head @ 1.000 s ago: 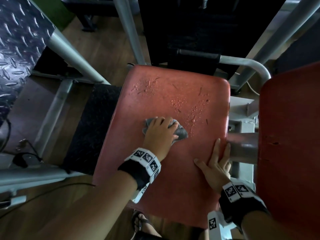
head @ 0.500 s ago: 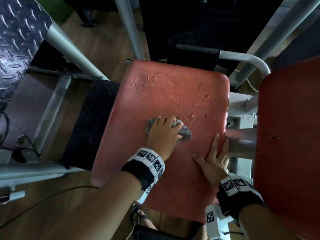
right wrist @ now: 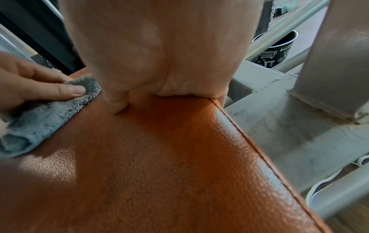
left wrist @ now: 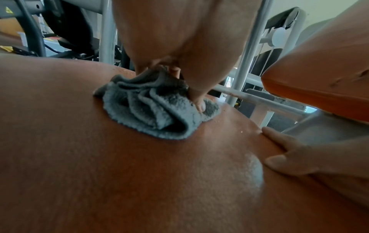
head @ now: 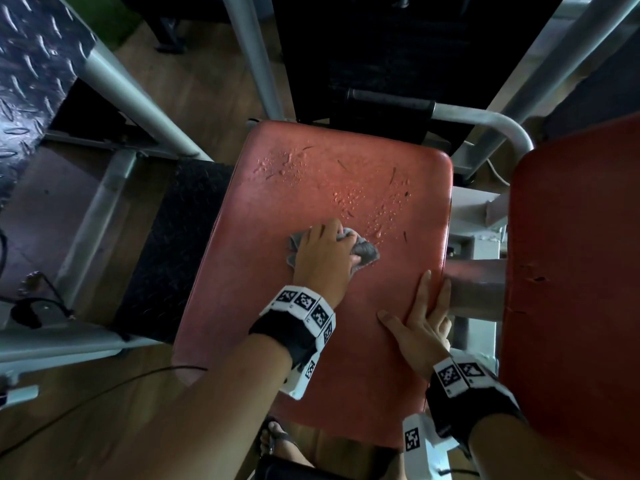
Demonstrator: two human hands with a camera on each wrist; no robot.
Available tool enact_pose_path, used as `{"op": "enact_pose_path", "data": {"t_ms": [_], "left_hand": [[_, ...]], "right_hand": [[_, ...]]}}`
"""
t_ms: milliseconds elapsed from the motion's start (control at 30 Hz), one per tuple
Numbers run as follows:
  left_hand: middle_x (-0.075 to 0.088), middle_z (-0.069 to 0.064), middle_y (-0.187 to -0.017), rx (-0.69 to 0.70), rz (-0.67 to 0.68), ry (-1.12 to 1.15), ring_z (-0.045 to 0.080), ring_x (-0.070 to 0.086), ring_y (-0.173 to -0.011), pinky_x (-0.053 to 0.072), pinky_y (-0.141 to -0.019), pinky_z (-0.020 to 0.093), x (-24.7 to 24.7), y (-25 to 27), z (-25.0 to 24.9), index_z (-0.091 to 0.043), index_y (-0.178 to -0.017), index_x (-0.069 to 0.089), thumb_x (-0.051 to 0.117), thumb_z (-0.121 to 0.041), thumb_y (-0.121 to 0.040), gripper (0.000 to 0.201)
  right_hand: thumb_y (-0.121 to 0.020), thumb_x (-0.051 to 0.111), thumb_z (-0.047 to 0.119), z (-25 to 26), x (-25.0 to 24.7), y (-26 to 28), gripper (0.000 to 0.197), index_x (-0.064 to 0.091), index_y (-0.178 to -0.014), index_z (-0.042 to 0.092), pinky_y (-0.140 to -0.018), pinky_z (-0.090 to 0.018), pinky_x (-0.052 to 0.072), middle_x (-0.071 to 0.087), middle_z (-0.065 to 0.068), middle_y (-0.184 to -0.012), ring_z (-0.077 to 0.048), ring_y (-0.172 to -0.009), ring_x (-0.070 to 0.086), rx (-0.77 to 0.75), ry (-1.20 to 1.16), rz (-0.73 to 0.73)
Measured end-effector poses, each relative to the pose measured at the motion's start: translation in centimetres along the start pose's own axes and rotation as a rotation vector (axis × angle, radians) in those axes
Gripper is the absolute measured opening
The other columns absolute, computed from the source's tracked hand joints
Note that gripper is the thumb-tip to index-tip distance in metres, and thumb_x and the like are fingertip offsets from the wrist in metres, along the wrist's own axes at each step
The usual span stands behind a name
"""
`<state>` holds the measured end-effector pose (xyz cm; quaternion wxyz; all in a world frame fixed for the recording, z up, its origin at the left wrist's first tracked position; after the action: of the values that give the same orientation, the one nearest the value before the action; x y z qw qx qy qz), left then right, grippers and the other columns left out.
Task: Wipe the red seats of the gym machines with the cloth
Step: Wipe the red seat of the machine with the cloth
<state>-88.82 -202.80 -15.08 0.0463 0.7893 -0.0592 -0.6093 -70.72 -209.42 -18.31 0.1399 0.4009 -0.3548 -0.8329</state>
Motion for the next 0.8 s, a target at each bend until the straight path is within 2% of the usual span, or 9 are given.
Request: {"op": "enact_pose_path", "data": {"t_ms": [233,333,467,533,667,800], "left_hand": [[0.045,0.0,-0.127,-0.024,-0.008,-0.075,0.024,0.045,-0.111,0.038,-0.1,0.04,0.6,2.4,-0.6,-0.024,-0.126,0.058,0.052,-0.038,-0.096,0.034],[0.044,0.0,-0.127,-0.018,-0.021,-0.08,0.023,0.043,-0.113,0.036,-0.105,0.041,0.4,0.1,-0.5,-0.023,-0.125,0.058,0.054,-0.036,-0.095,0.033],[0.043,0.002,-0.127,-0.106,-0.018,-0.064,0.023,0.043,-0.11,0.038,-0.101,0.039,0.0,-3.7,-0.5,-0.022,-0.121,0.06,0.058,-0.035,-0.094,0.031],[0.042,0.004,-0.13,-0.128,-0.014,-0.073,0.024,0.043,-0.112,0.038,-0.103,0.04,0.1,-3.6,-0.7,-0.021,-0.127,0.057,0.06,-0.032,-0.093,0.035],[0.038,0.007,-0.135,-0.01,0.022,-0.199,0.03,0.04,-0.121,0.026,-0.115,0.046,1.1,-0.9,-0.9,-0.015,-0.142,0.04,0.065,-0.026,-0.089,0.06],[0.037,0.008,-0.137,0.027,0.015,-0.191,0.03,0.039,-0.122,0.029,-0.113,0.044,0.5,-2.2,-0.4,-0.014,-0.144,0.037,0.056,-0.025,-0.094,0.055]], "right_hand": [[-0.083,0.057,0.06,0.1,-0.1,0.1,0.103,-0.032,-0.135,0.054,-0.112,-0.056,0.021,-0.041,0.013,-0.148,-0.038,-0.141,0.01,-0.012,-0.011,0.008],[-0.084,0.055,0.061,0.1,-0.1,0.1,0.103,-0.033,-0.136,0.053,-0.112,-0.056,0.022,-0.043,0.014,-0.147,-0.037,-0.14,0.011,-0.017,-0.005,0.021],[-0.084,0.056,0.061,0.1,-0.1,0.0,0.103,-0.031,-0.138,0.05,-0.113,-0.055,0.021,-0.041,0.009,-0.149,-0.04,-0.141,0.01,-0.023,-0.001,0.015],[-0.084,0.056,0.061,0.0,-0.1,-0.1,0.103,-0.032,-0.137,0.052,-0.113,-0.055,0.02,-0.041,0.009,-0.149,-0.041,-0.141,0.009,-0.022,-0.003,0.018],[-0.084,0.056,0.06,0.0,0.0,-0.1,0.103,-0.036,-0.129,0.055,-0.113,-0.054,0.021,-0.042,0.01,-0.149,-0.041,-0.139,0.012,-0.042,0.002,-0.002],[-0.085,0.055,0.062,0.0,0.0,-0.1,0.102,-0.038,-0.128,0.054,-0.112,-0.053,0.022,-0.042,0.009,-0.148,-0.04,-0.139,0.013,-0.042,0.009,0.004]]}}
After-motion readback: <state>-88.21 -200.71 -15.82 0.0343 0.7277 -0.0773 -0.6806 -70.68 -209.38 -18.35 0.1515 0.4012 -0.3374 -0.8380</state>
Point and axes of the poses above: each hand's wrist, its own y-axis away from the middle knuckle, its own x-axis out of the palm, z = x × y, the point moved 3 cm from there along -y, towards the middle knuckle
